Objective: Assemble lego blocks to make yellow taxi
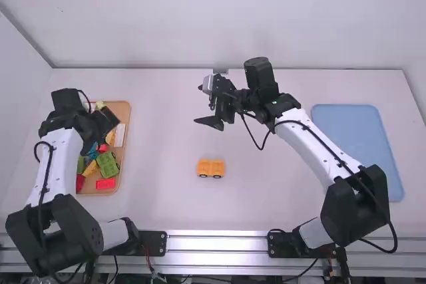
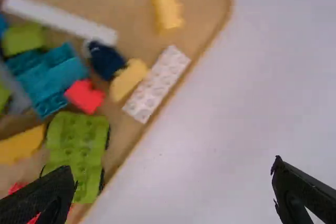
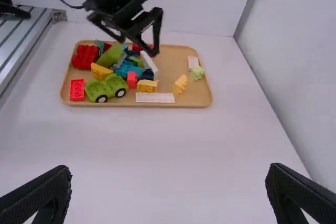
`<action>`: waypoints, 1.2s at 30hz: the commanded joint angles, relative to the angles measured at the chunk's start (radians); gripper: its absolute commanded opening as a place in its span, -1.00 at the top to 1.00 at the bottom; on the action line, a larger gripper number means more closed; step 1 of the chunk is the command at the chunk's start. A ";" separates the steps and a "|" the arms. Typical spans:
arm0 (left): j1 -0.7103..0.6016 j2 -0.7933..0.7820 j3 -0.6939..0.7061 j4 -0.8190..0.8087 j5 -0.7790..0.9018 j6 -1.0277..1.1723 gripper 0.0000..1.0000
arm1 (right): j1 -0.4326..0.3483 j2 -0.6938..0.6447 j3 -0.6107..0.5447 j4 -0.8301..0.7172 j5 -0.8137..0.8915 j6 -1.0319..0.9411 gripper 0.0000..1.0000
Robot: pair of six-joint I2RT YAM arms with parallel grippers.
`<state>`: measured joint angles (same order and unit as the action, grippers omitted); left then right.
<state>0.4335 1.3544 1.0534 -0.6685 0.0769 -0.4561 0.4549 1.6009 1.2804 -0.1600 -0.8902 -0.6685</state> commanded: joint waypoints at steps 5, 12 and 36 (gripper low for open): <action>0.138 -0.019 -0.014 -0.093 -0.175 -0.340 -0.98 | -0.001 0.009 -0.005 0.003 -0.003 0.034 -0.97; 0.235 0.010 -0.007 0.000 -0.071 -0.143 -0.99 | -0.002 0.009 -0.005 0.005 -0.002 0.037 -0.97; -0.074 0.827 0.913 -0.513 -0.149 -0.085 -0.98 | -0.011 0.009 -0.006 -0.004 0.001 0.010 -0.98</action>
<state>0.3660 2.1277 1.9213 -1.1671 -0.0471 -0.5522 0.4492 1.6005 1.2804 -0.1612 -0.8825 -0.6613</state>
